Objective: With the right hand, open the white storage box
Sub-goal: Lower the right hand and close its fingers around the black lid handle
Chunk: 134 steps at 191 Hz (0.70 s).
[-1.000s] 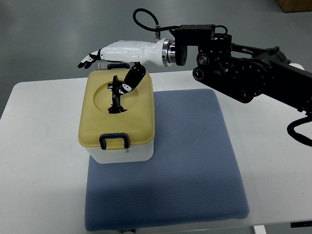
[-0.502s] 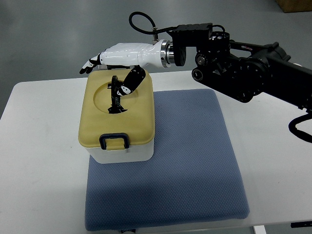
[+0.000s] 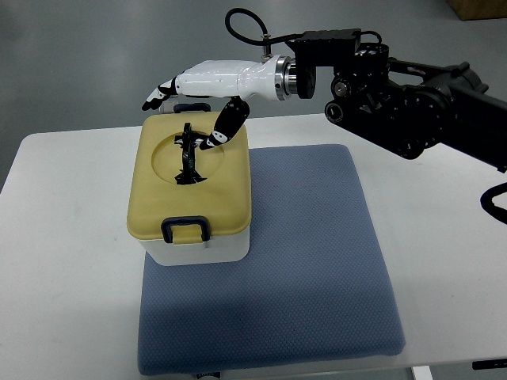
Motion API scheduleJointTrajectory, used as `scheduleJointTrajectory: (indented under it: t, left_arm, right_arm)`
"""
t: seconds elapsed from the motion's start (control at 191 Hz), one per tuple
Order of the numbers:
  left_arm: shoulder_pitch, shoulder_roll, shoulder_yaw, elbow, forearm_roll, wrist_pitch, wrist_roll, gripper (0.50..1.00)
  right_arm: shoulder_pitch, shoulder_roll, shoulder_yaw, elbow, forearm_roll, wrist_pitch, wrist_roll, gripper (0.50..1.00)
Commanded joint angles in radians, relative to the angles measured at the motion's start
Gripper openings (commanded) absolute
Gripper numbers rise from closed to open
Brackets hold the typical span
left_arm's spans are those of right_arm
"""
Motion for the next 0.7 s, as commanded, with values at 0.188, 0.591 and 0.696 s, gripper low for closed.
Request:
scheduleJointTrajectory:
  t: [0.188,0.591,0.696]
  left_arm:
    - [0.000,0.000,0.000,0.000,0.000,0.000,0.000,1.000]
    - [0.000,0.000,0.000,0.000,0.000,0.000,0.000,1.000]
    - [0.000,0.000,-0.001,0.000,0.000,0.000,0.000,1.000]
  right_arm:
    - [0.000,0.008,-0.068,0.000,-0.043,-0.035,0.021,0.860]
    - [0.001,0.011,-0.093,-0.002,-0.053,-0.081,0.031,0.789]
    - [0.001,0.011,-0.101,-0.002,-0.053,-0.082,0.034,0.762]
